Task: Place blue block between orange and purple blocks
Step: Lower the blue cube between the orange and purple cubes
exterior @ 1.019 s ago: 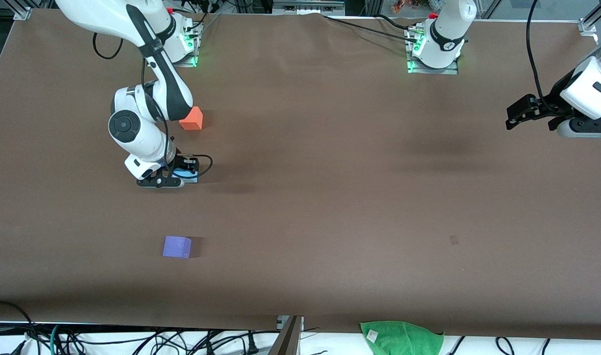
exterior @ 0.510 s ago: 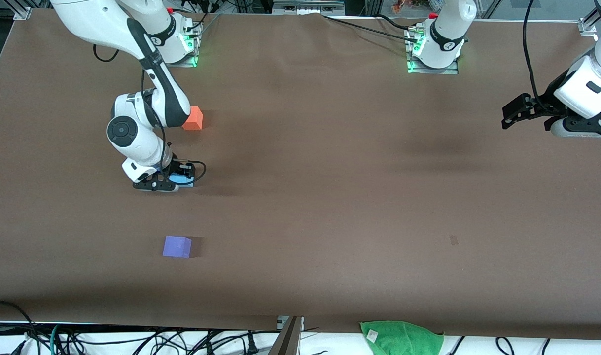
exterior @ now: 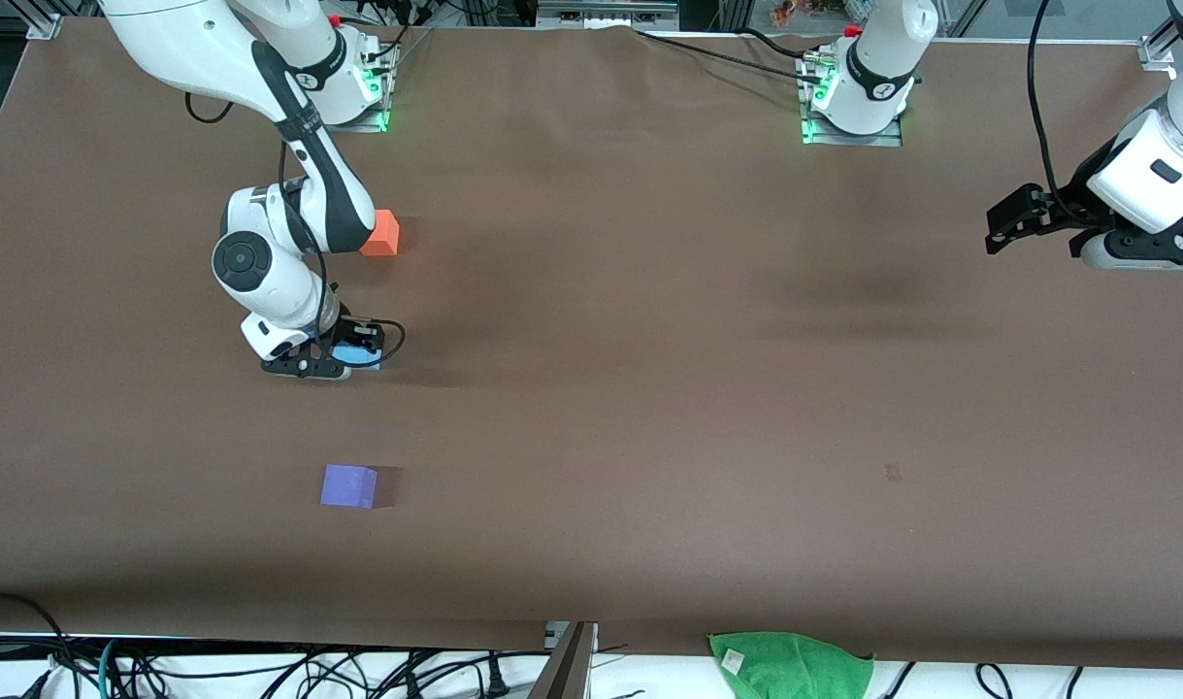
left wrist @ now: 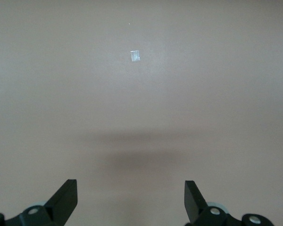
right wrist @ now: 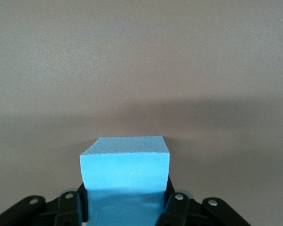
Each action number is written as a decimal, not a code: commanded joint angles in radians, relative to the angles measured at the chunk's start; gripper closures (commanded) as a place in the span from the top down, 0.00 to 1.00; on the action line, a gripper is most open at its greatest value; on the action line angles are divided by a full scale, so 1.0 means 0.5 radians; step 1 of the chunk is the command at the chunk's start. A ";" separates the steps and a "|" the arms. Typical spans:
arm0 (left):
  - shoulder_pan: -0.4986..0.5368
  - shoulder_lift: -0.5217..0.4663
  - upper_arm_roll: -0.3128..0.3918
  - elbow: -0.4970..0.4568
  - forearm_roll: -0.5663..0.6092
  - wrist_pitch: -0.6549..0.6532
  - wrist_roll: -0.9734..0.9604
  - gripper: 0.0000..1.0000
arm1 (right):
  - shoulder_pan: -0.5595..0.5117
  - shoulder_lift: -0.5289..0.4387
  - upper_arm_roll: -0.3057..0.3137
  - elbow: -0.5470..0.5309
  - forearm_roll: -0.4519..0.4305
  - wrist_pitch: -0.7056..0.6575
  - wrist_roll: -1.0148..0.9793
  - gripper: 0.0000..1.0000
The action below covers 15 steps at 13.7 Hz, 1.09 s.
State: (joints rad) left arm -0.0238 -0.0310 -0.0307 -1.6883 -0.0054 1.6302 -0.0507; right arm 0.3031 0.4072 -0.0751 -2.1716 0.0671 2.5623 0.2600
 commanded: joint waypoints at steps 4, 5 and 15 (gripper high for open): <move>-0.017 0.022 0.009 0.051 -0.051 -0.024 0.019 1.00 | -0.002 -0.004 0.021 -0.026 0.077 0.033 0.020 0.22; -0.017 0.022 0.009 0.051 -0.051 -0.024 0.019 1.00 | -0.002 -0.004 0.021 -0.026 0.077 0.033 0.020 0.23; -0.017 0.022 0.009 0.051 -0.051 -0.024 0.019 1.00 | -0.002 -0.038 0.021 -0.010 0.077 0.020 -0.017 0.99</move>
State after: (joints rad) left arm -0.0290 -0.0310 -0.0308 -1.6883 -0.0054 1.6302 -0.0507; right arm 0.3036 0.4073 -0.0705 -2.1710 0.0830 2.5666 0.2678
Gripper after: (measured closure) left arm 0.000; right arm 0.207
